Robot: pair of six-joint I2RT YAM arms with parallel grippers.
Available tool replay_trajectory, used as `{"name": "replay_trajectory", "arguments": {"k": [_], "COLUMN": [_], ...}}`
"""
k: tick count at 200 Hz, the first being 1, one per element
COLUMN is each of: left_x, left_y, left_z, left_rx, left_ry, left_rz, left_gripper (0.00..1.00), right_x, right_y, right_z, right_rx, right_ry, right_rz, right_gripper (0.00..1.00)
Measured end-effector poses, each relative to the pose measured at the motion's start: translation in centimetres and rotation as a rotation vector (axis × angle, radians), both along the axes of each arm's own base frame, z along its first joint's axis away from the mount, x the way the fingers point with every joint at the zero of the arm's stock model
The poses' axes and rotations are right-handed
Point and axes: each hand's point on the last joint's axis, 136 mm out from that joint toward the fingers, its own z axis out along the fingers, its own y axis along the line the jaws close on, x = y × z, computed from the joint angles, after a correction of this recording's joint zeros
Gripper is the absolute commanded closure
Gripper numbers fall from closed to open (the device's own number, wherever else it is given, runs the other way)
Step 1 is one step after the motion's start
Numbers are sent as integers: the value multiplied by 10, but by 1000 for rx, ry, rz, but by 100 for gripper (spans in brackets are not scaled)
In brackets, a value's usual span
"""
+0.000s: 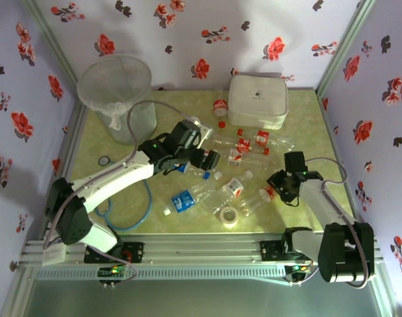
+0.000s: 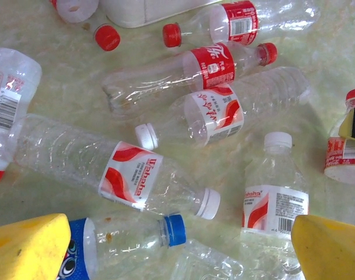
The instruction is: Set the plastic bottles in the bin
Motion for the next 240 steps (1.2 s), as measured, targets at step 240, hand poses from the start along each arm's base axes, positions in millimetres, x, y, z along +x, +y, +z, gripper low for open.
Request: {"name": "replay_trajectory", "arguments": {"k": [240], "left_x": [-26], "left_y": [-91], "left_z": [9], "left_rx": [-375], "left_ry": [193], "left_rz": [-274], "left_gripper": [22], "right_x": [107], "right_y": [154], "right_z": [237], "right_rx": [212], "right_ry": [-901], "right_rz": [636], "right_gripper": [68]}}
